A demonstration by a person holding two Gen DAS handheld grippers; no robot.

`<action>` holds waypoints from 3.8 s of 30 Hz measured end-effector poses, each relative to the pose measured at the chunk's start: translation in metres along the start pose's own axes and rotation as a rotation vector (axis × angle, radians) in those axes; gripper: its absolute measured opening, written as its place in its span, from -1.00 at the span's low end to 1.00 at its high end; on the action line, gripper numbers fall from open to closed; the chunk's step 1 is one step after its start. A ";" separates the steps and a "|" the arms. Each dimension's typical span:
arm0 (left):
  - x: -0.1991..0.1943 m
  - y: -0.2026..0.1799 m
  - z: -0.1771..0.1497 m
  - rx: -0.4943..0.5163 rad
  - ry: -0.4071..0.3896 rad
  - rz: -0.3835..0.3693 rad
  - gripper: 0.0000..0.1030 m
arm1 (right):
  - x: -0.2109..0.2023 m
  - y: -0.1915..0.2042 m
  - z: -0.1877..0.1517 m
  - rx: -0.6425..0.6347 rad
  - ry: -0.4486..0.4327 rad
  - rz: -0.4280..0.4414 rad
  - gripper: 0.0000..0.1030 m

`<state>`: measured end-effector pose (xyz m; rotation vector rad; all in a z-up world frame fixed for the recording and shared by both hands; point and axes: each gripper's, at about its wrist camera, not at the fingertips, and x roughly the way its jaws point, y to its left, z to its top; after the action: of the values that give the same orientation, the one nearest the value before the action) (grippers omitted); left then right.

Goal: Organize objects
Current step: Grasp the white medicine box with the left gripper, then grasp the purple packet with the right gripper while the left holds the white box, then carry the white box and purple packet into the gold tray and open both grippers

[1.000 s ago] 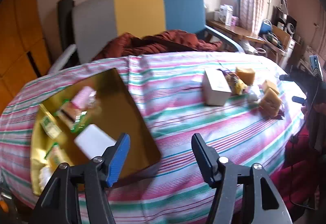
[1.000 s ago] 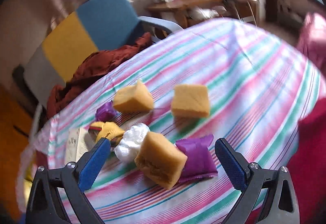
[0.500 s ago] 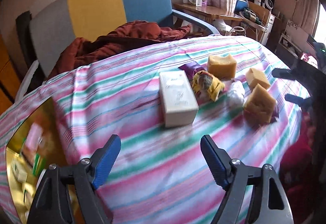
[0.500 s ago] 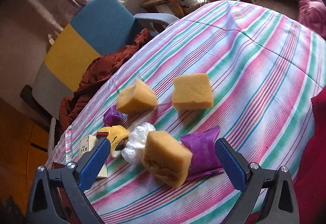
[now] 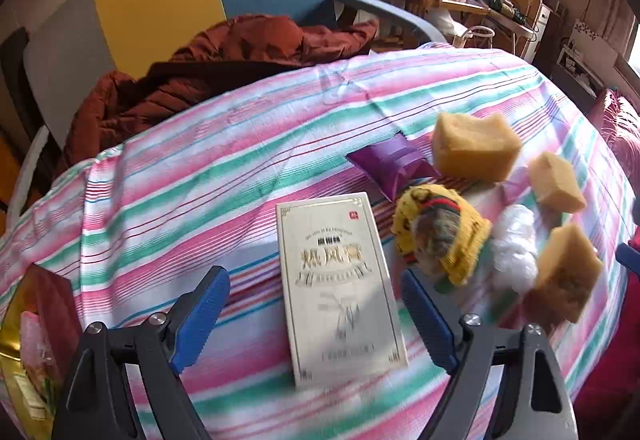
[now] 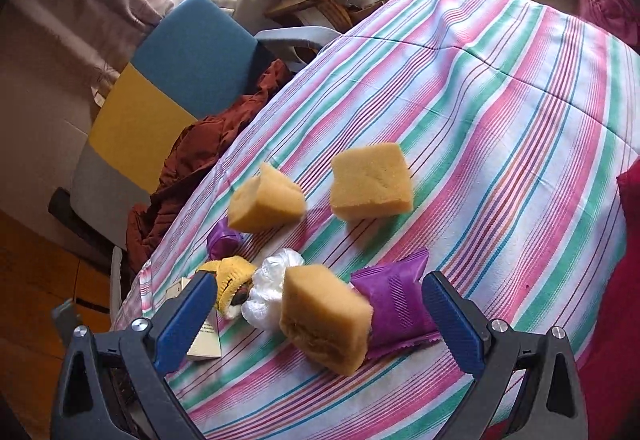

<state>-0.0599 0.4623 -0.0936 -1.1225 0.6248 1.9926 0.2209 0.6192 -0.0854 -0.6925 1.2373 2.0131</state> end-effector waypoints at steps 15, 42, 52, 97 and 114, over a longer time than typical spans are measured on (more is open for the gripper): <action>-0.046 0.010 -0.088 -0.060 -0.002 -0.136 -0.01 | 0.018 0.025 -0.007 -0.159 0.065 -0.080 0.99; -0.097 0.037 -0.184 -0.171 -0.010 -0.173 0.01 | 0.032 -0.023 0.004 -0.020 0.095 -0.302 0.65; -0.087 0.040 -0.189 -0.187 0.003 -0.198 0.04 | 0.059 -0.005 -0.007 -0.201 0.170 -0.458 0.02; -0.183 0.271 -0.273 -0.755 -0.273 0.094 0.42 | 0.070 0.362 -0.239 -0.891 0.328 0.341 0.09; -0.209 0.255 -0.287 -0.733 -0.272 0.259 0.49 | 0.033 0.334 -0.289 -1.014 0.287 0.295 0.73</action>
<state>-0.0507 0.0286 -0.0413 -1.1736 -0.1412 2.6438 -0.0287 0.2559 -0.0428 -1.3519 0.3674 2.8485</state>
